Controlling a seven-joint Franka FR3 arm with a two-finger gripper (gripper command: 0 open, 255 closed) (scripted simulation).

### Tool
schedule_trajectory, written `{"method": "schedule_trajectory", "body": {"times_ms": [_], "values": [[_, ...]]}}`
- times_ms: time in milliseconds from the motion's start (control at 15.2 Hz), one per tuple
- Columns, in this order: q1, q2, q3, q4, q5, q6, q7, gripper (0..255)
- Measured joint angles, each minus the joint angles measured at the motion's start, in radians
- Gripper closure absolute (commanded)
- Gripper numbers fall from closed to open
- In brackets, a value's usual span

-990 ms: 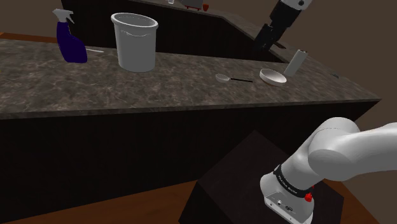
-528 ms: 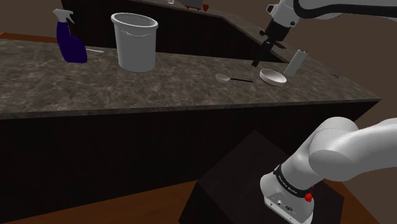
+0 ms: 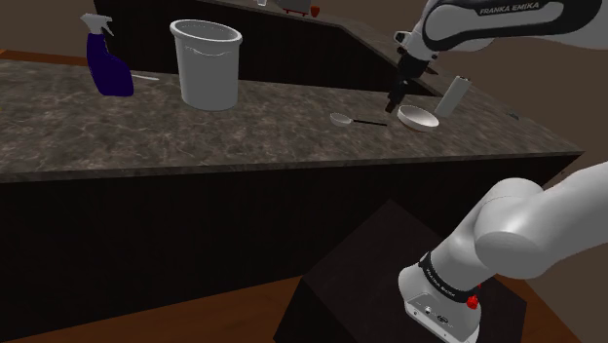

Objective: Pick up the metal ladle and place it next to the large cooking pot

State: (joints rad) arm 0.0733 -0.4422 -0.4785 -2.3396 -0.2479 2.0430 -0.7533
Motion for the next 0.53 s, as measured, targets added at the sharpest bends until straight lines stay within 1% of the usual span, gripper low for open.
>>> {"method": "schedule_trajectory", "body": {"times_ms": [330, 528], "values": [[0.044, 0.183, -0.113, 0.064, 0.033, 0.108, -0.239, 0], [0.065, 0.328, -0.179, 0.133, 0.103, 0.17, -0.413, 0]]}}
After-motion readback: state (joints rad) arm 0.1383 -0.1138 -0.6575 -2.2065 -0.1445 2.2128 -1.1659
